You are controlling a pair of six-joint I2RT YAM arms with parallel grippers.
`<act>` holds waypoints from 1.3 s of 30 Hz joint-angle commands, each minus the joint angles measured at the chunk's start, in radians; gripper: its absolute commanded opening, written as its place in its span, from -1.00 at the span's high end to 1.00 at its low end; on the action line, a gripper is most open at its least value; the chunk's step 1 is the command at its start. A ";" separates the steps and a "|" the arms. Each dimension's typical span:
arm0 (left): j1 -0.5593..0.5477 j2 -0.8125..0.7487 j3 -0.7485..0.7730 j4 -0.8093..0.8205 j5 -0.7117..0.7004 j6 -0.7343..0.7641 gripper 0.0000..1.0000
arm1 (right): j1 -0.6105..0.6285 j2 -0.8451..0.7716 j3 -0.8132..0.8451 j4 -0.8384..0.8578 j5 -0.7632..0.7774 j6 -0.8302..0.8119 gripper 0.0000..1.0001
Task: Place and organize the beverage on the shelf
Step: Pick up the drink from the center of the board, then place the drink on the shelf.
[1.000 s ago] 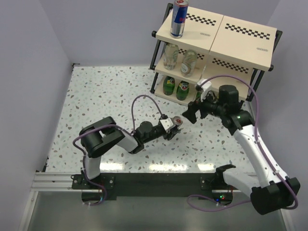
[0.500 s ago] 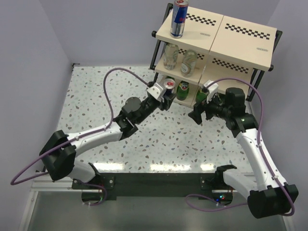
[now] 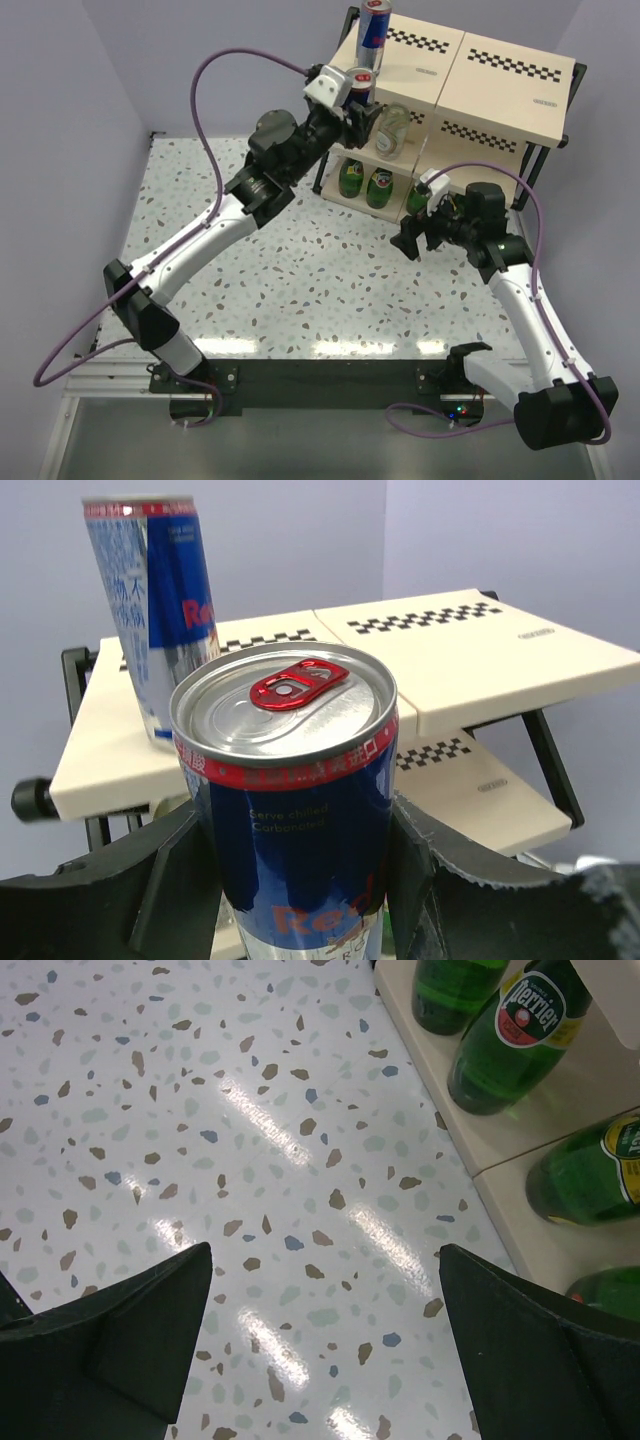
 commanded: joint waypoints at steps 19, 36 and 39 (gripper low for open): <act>0.007 0.349 0.706 -0.120 0.071 -0.093 1.00 | 0.011 0.010 -0.003 0.010 -0.026 -0.020 -0.98; 0.010 0.476 0.825 0.003 0.010 -0.079 1.00 | 0.015 0.015 -0.001 0.009 -0.020 -0.020 -0.98; 0.013 0.486 0.827 0.023 0.004 -0.076 1.00 | 0.018 0.016 -0.001 0.006 -0.020 -0.020 -0.98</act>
